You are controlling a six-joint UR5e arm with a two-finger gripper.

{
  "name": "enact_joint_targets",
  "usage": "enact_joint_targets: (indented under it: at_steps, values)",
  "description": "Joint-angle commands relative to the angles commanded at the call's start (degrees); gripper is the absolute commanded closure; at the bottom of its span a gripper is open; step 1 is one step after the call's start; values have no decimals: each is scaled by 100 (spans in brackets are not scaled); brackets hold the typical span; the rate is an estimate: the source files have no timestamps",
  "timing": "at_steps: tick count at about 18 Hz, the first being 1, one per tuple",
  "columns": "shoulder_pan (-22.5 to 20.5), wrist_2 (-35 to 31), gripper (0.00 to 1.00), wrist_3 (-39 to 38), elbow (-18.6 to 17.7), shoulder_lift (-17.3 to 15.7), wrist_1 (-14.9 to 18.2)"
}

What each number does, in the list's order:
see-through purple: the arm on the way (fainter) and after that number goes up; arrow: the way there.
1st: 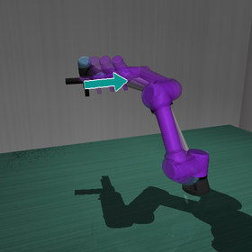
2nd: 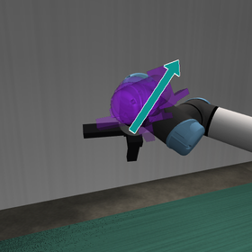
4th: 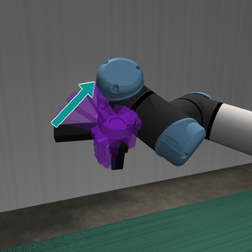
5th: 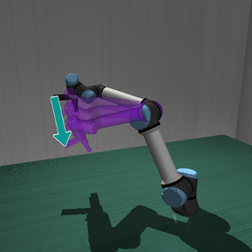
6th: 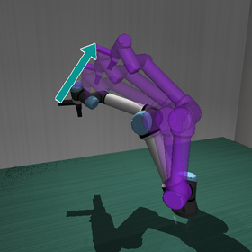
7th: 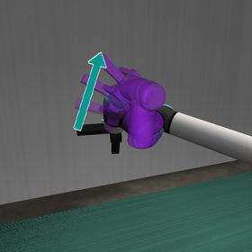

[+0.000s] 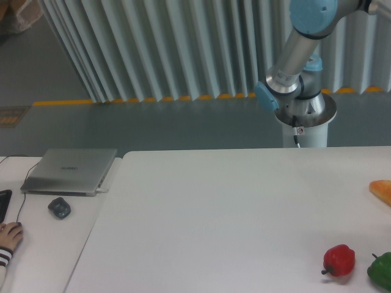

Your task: Place the yellow pepper in a basket

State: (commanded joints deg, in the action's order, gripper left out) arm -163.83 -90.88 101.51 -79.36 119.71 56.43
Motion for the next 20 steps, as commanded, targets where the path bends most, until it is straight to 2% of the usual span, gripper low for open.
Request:
enact_joint_targets:
  at_steps: [2, 5, 6, 9, 10, 11, 13, 14, 15, 16, 17, 20]
  values:
    - [0, 0, 27, 17, -44, -26, 0]
    - [0, 0, 3, 0, -53, -88, 17]
    - [9, 9, 0, -9, -71, -132, 26]
    - [87, 27, 0, 9, -132, -325, 114]
    - [105, 9, 0, 9, -132, -360, 236]
    - [97, 9, 0, 9, -115, -421, 394]
    - [175, 9, 0, -62, -132, -754, 1007]
    - [332, 17, 0, -88, -132, -939, 1402]
    - [525, 35, 0, -140, -132, -1176, 1989]
    - [658, 44, 0, -297, -115, -1291, 2326]
    - [807, 35, 0, -508, -123, -1379, 2547]
    - [1089, 44, 0, -589, -158, -1503, 2663]
